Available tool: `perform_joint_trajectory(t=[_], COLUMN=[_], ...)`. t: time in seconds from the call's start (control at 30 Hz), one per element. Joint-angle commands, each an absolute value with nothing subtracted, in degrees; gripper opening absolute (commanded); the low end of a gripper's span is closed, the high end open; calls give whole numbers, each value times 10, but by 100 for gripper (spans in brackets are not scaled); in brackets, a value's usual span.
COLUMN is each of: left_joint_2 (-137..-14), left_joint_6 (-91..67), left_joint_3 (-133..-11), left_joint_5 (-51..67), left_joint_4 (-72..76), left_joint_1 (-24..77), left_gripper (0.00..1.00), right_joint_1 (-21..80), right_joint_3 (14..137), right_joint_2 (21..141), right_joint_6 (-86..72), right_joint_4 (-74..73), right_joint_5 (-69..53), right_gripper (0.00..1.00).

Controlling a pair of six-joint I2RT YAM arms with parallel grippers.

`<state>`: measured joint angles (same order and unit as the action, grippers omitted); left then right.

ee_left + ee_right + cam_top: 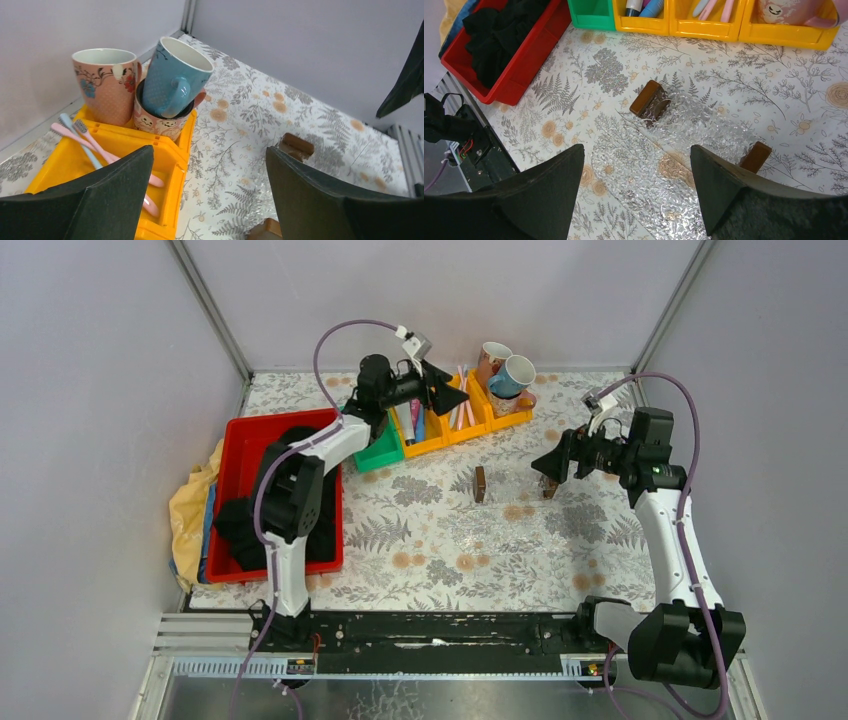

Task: Prepare toiletry sets of a toothbrush and toothpaste on the tray

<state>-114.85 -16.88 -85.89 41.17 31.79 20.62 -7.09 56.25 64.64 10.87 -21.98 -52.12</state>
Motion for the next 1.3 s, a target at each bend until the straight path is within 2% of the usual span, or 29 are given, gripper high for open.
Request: perform_joint_trajectory(t=[0.0,0.17,0.4,0.67,0.9,1.27], left_joint_2=[-1189,-1243,-1314,-1388,-1417,-1464], left_joint_6=[-81,-44,-19,16,64,68], left_joint_3=[-887,-946,-976,-1083,-1120,-1192], left_joint_5=[463,492,481,476,456,449], left_joint_4=[410,429,552,507,449,413], left_joint_1=[208,212,230,241,247,253], left_gripper=[87,82,77,68,60,55], right_joint_1=[-81,-85,-88,-90,-90,-92], right_joint_3=[573,573,573,576,578,578], right_joint_2=[633,636,642,646,648,650], right_joint_6=[109,109,113,116,118,118], right_joint_4=[-211,-211,-213,-216,-220,-221], right_joint_5=[-539,-536,-530,-528,-530,-530], right_gripper=[85,85,84,85,85,85])
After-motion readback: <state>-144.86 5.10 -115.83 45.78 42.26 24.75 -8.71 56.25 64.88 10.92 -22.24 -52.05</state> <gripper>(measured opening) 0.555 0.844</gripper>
